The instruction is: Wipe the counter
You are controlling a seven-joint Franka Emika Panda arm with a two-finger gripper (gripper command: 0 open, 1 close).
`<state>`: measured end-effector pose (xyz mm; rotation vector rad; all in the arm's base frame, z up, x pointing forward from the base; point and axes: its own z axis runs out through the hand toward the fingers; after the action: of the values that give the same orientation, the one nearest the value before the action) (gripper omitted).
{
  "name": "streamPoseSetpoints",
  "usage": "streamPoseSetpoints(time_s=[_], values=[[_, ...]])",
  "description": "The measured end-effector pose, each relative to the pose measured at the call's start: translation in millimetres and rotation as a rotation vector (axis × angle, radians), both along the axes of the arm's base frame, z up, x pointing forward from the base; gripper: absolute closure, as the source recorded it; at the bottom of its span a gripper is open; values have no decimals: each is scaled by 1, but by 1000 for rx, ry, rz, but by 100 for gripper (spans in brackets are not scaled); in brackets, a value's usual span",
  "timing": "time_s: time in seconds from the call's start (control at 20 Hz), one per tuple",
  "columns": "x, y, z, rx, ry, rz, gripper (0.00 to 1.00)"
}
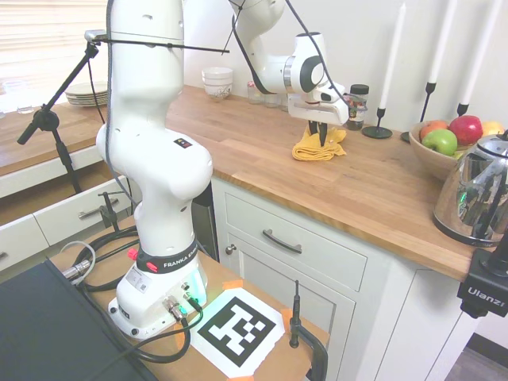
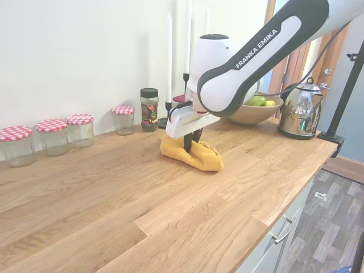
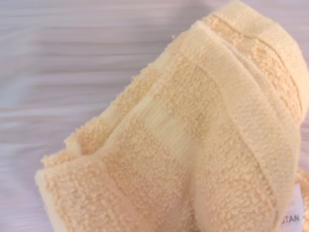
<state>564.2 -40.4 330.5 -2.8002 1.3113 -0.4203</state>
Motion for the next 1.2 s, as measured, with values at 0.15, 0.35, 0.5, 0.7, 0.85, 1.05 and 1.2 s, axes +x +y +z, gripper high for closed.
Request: streamPoseSetpoints(time_s=[0.15,0.35,0.5,0.7,0.85,1.05,1.2], values=[[-3,-36,1,26,-1,-32,100],[-14,-91,1,54,-6,-82,100],[-23,-126,-1,73,-15,-116,100],[-32,-153,-1,82,-26,-144,100],[-35,-159,-2,83,-34,-155,100],[-37,-162,-2,89,-36,-168,0],[-38,-164,-1,96,-38,-179,0]])
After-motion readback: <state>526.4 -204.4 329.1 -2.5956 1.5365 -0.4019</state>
